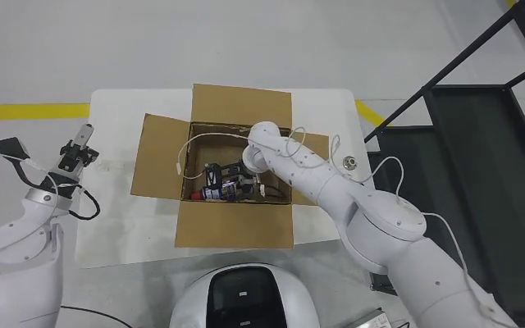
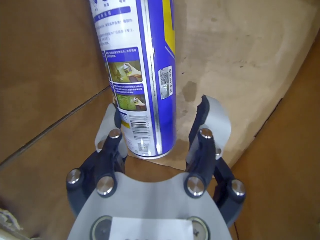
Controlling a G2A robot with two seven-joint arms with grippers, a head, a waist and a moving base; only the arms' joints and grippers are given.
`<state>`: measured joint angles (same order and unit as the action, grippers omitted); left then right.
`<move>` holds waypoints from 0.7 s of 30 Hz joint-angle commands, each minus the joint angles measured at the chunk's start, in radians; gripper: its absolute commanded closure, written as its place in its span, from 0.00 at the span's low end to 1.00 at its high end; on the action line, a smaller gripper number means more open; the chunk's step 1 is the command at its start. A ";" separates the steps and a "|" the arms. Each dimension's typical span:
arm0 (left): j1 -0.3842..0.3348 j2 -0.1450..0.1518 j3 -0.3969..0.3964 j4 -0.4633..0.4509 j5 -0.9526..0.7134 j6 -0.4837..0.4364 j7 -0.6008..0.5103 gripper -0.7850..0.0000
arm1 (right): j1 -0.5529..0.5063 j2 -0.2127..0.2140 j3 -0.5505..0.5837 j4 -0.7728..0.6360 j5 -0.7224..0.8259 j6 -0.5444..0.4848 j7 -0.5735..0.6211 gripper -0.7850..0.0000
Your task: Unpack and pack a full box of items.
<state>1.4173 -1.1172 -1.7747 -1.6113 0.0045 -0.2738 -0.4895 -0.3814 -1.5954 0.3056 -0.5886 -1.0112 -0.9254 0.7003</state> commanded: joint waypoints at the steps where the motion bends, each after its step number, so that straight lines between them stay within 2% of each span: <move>1: 0.002 0.000 0.000 -0.004 -0.002 -0.002 -0.001 0.00 | 0.005 -0.002 0.005 0.012 0.003 -0.003 -0.001 1.00; 10: 0.014 0.002 0.002 -0.014 -0.009 -0.005 0.003 0.00 | 0.015 0.032 0.040 0.029 0.011 -0.025 0.038 1.00; 21: 0.015 0.003 0.014 -0.019 -0.018 -0.007 0.005 0.00 | -0.036 0.124 0.121 -0.089 0.086 0.027 0.221 1.00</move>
<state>1.4320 -1.1141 -1.7610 -1.6305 -0.0132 -0.2801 -0.4845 -0.4095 -1.4798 0.4199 -0.6628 -0.9315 -0.9084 0.9035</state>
